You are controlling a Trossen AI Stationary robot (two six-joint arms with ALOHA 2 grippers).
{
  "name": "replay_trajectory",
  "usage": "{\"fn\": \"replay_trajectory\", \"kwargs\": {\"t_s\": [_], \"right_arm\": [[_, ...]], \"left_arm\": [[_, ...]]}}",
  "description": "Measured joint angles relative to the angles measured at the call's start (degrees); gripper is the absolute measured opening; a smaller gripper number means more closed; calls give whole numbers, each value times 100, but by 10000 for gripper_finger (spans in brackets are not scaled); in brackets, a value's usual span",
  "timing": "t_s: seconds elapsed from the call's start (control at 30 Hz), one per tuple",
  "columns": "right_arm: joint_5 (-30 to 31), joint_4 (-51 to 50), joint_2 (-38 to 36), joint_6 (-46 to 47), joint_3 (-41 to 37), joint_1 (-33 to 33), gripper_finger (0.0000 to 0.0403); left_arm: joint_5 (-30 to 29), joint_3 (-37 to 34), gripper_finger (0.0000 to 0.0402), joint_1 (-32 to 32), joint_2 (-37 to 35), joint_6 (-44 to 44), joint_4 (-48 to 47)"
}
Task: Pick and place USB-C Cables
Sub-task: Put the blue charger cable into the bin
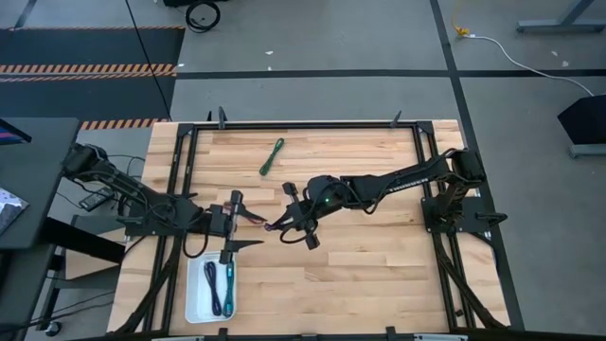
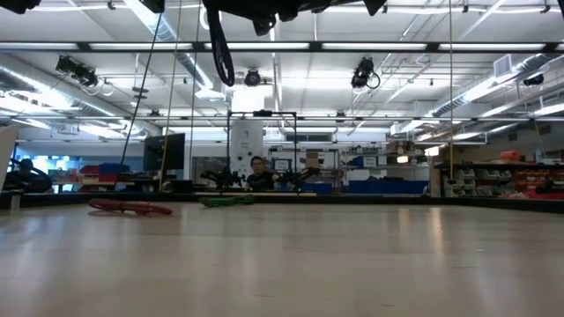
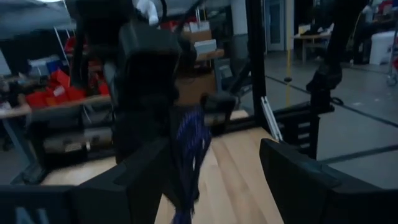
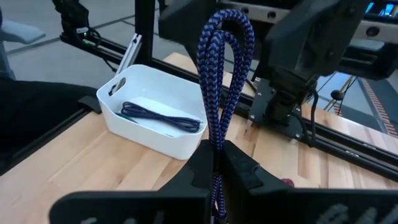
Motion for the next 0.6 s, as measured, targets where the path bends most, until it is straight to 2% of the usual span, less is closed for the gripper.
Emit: {"fn": "replay_trajectory", "kwargs": {"t_s": [0.6], "right_arm": [[-17,192,257,-26,2,-11,16]], "left_arm": [[-239,-1,197,38,223,-81,147]]}}
